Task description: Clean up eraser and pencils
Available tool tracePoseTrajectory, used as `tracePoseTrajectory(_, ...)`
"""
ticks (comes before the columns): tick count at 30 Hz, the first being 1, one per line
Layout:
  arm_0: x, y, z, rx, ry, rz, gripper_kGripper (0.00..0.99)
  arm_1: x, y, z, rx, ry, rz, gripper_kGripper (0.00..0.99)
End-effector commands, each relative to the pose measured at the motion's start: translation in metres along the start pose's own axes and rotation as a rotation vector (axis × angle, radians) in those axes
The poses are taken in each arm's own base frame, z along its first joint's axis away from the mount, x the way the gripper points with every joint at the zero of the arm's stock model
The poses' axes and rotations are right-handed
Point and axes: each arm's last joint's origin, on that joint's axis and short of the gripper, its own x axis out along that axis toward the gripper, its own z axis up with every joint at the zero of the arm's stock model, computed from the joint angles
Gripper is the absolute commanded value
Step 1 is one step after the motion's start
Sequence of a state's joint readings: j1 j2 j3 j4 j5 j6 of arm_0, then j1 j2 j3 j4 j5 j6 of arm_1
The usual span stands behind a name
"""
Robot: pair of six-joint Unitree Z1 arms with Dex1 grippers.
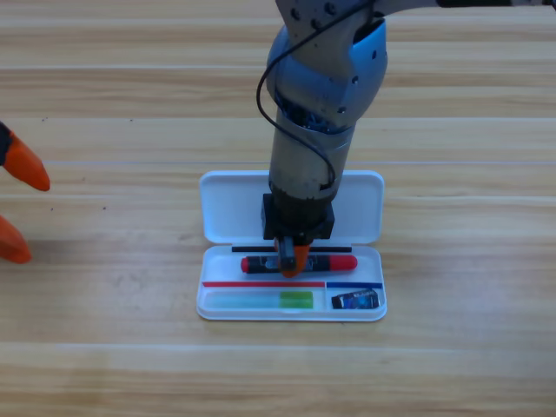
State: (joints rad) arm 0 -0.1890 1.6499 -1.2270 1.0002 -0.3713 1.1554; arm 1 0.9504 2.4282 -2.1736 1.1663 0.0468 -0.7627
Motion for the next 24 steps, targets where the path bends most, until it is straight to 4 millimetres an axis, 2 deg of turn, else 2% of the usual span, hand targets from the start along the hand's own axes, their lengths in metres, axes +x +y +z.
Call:
tracePoseTrajectory(1, 0.012, 0.005, -0.008, -0.022, 0.006, -0.039, 0.989, 0.002, 0.007, 0.002, 0.019, 0.020, 0.010, 0.861)
tracePoseTrajectory(4, 0.011, 0.004, -0.008, -0.023, 0.003, -0.036, 0.989, -0.038, 0.016, -0.005, 0.034, -0.025, -0.020, 0.908)
tracePoseTrajectory(7, 0.010, 0.003, -0.007, -0.021, 0.000, -0.033, 0.990, -0.094, 0.036, -0.021, 0.048, -0.103, -0.042, 0.939)
tracePoseTrajectory(11, 0.005, 0.007, -0.002, -0.014, -0.035, -0.024, 0.989, -0.178, 0.082, -0.060, 0.046, -0.259, -0.049, 0.943)
tracePoseTrajectory(14, -0.001, 0.015, 0.005, -0.009, -0.084, -0.011, 0.977, -0.222, 0.113, -0.094, 0.082, -0.399, -0.030, 0.946)
tracePoseTrajectory(17, -0.004, 0.033, 0.016, -0.012, -0.144, -0.004, 0.881, -0.243, 0.139, -0.124, 0.101, -0.544, -0.017, 0.959)
tracePoseTrajectory(20, -0.001, 0.059, 0.027, -0.011, -0.212, -0.018, 0.742, -0.252, 0.161, -0.147, 0.125, -0.652, -0.035, 0.973)
tracePoseTrajectory(22, 0.005, 0.078, 0.032, 0.016, -0.260, -0.032, 0.571, -0.254, 0.173, -0.156, 0.138, -0.710, -0.046, 0.976)
tracePoseTrajectory(24, 0.014, 0.098, 0.034, 0.046, -0.321, -0.053, 0.307, -0.253, 0.180, -0.162, 0.149, -0.741, -0.028, 0.977)
